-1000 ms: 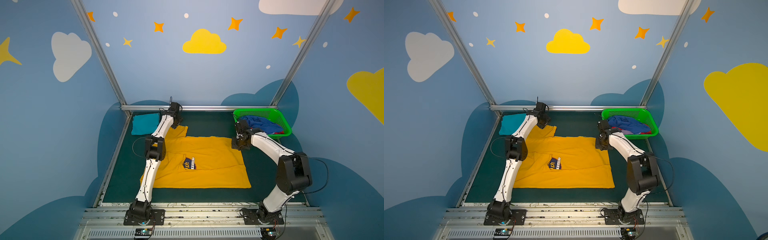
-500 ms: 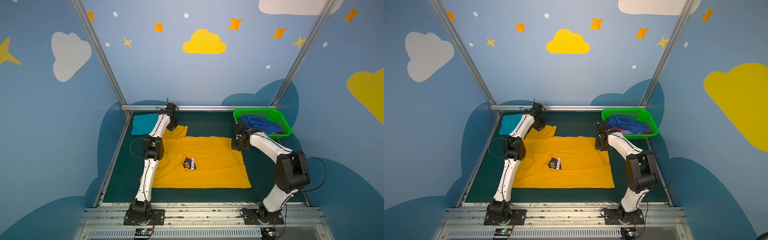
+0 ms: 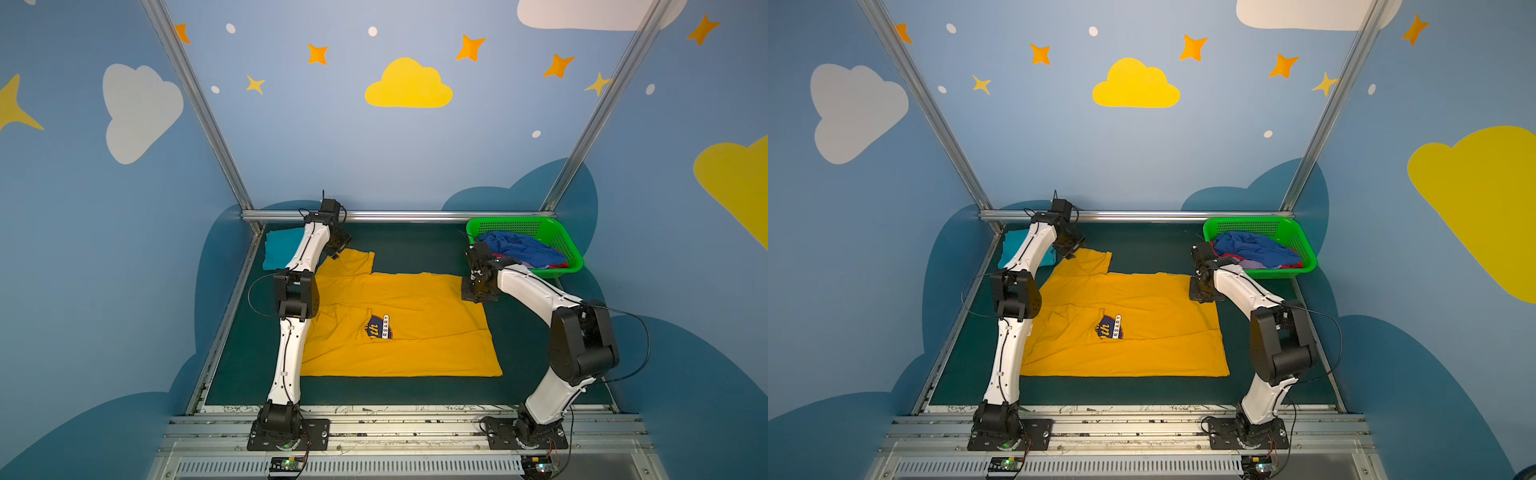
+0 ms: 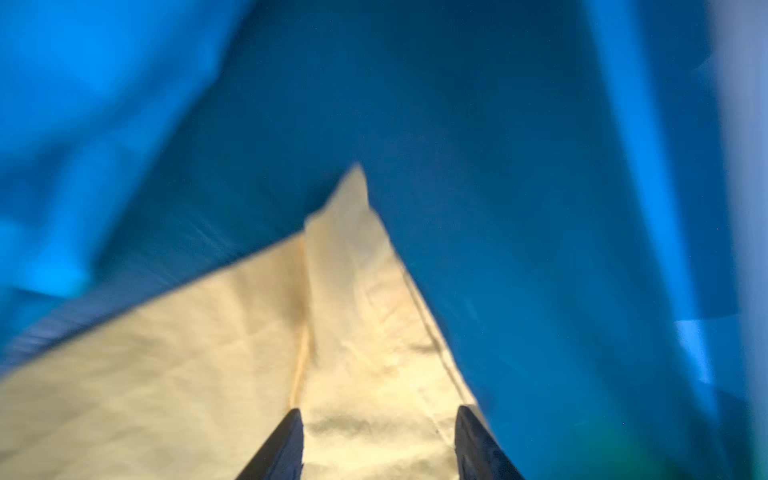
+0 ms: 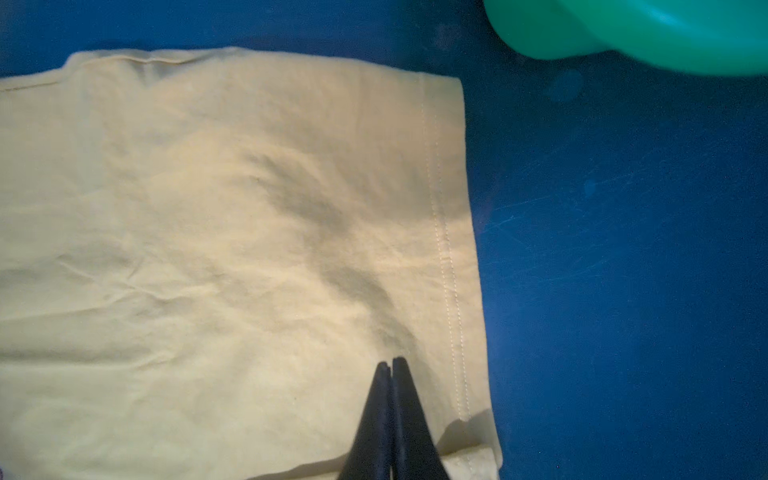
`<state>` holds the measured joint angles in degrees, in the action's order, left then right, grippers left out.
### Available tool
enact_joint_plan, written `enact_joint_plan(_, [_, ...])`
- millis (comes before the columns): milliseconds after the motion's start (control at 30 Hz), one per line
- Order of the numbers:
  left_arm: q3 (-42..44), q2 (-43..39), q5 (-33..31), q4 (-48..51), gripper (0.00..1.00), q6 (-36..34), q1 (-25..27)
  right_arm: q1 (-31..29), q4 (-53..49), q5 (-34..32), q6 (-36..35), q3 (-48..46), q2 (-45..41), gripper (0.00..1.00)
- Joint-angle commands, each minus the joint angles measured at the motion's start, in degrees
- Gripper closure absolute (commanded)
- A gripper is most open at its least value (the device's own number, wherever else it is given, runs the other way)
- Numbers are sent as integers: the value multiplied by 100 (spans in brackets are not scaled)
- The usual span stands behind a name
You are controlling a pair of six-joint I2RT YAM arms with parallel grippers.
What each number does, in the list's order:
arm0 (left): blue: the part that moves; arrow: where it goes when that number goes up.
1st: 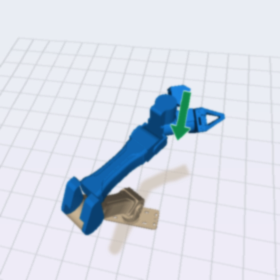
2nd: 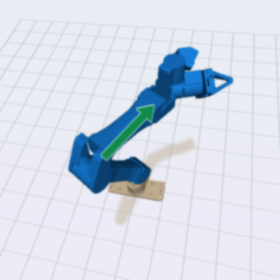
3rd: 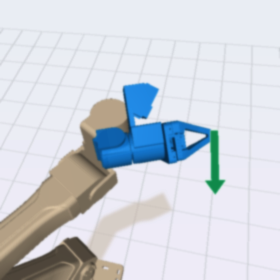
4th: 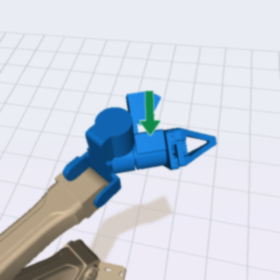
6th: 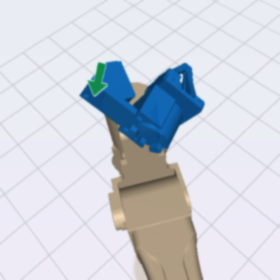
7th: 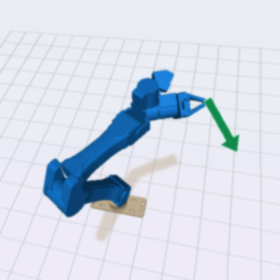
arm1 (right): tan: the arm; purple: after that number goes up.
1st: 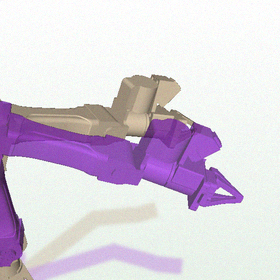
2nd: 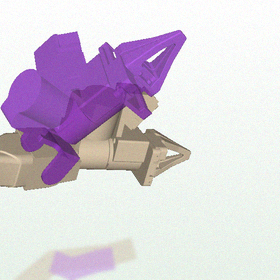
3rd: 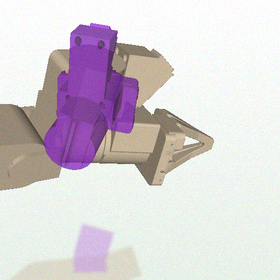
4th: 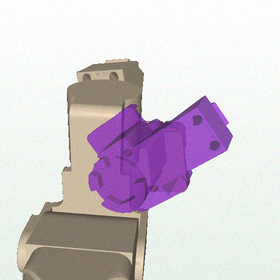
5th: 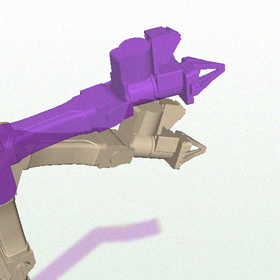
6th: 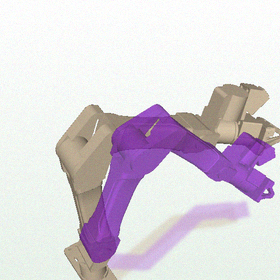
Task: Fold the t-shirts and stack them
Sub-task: 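Pinch the shirt's far corners with both grippers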
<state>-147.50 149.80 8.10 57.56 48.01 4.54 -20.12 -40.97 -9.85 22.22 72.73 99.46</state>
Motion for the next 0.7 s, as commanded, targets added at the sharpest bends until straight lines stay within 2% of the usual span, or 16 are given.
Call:
enact_joint_plan(0, [-72, -109, -147, 32, 42, -125, -260, -27, -139, 21, 37, 60, 90, 95])
enact_joint_plan(133, [-419, 318, -92, 173, 44, -138, -349, -27, -259, 83, 16, 224, 160, 94])
enact_joint_plan(267, [-659, 650, -98, 192, 45, -140, -318, 14, -328, 154, 70, 334, 220, 87])
enact_joint_plan(333, [-649, 715, -85, 81, 46, -117, -307, 52, -369, 214, 63, 427, 309, 80])
enact_joint_plan(467, [-648, 787, 82, -274, 46, -90, -276, 189, -557, 260, 13, 791, 730, 59])
enact_joint_plan(533, [-648, 812, 151, -407, 47, -90, -251, 228, -764, 176, 27, 1117, 1027, 53])
enact_joint_plan(567, [-648, 823, 131, -412, 51, -81, -250, 245, -858, 118, 16, 1304, 1177, 50])
enact_joint_plan(667, [-648, 862, 44, -354, 76, -55, -241, 265, -1062, -81, 78, 1795, 1587, 42])
